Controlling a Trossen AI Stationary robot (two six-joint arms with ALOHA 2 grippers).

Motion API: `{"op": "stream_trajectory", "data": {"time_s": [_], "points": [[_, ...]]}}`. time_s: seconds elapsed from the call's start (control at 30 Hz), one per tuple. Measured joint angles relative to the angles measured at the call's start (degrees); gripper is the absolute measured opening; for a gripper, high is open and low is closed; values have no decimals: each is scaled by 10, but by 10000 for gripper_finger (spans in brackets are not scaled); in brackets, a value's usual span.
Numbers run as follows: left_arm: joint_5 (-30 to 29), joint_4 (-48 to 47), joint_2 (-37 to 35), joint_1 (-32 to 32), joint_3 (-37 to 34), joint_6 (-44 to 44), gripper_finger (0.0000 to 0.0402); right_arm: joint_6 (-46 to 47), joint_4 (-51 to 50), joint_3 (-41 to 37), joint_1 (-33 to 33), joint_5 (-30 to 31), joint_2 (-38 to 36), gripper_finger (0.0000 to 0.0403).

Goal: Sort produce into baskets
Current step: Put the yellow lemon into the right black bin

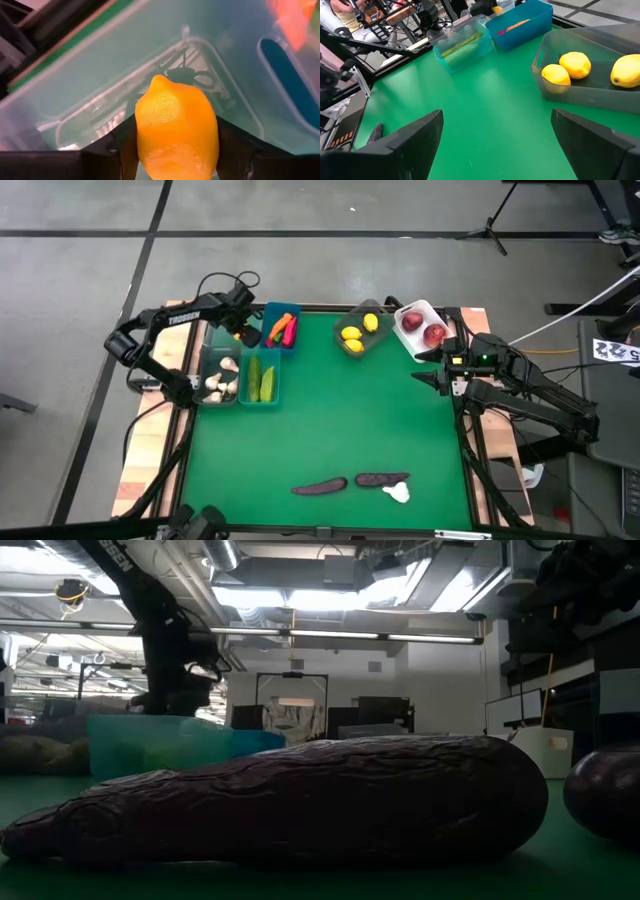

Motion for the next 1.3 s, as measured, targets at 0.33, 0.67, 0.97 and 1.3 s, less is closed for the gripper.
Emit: {"op": "stream_trajectory", "data": {"time_s": [0.33, 0.67, 0.97, 1.3], "points": [[0, -95, 0, -3, 107, -22, 216, 0, 0, 0, 0, 0, 0, 369], [25, -128, -1, -68, 244, -73, 218, 0, 0, 0, 0, 0, 0, 369], [50, 106, 18, -196, 260, -116, 218, 0, 0, 0, 0, 0, 0, 369], [42, 302, 144, -287, 259, -158, 218, 0, -1, 0, 0, 0, 0, 369]]}}
